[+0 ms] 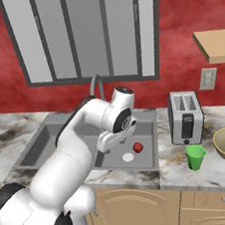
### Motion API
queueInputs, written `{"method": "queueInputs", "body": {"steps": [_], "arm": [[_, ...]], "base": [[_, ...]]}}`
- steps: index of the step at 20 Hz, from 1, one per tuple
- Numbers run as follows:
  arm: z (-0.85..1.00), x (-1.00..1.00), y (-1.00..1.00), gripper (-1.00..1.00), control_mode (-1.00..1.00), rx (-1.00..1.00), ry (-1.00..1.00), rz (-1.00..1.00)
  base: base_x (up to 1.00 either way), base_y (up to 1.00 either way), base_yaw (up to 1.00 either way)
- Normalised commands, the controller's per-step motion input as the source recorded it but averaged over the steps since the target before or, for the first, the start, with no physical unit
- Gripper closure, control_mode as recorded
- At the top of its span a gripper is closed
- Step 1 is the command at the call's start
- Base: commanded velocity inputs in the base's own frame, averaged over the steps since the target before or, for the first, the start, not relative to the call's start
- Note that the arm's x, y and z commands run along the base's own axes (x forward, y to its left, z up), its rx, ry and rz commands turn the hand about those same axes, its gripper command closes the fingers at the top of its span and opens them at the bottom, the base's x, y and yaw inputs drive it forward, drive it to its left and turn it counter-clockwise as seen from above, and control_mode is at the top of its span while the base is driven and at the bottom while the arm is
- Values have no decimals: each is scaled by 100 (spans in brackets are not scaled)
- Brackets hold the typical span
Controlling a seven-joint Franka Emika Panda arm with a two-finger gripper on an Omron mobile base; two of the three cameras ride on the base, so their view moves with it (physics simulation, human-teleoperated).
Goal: Remove the bell pepper and carrot from the sink. Then move the bowl and cup from the counter to the sink for washing.
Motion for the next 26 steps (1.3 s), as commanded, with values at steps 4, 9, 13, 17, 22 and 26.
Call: {"method": "queueInputs", "body": {"steps": [4, 9, 13, 17, 22, 26], "arm": [[-4, 19, -20, -100, -100, 0, -4, 4], [-16, 23, -6, -100, -100, 0, -11, 0], [-17, 29, -2, -100, -100, 0, -3, 0], [-16, 28, -1, -100, -100, -7, 0, -6], [-13, 30, -6, -100, -100, -8, 0, -10], [-13, 27, -4, -100, -100, -6, 0, -8]], "base": [[0, 0, 0], [0, 0, 0], [0, 0, 0], [0, 0, 0], [0, 0, 0], [0, 0, 0]]}}
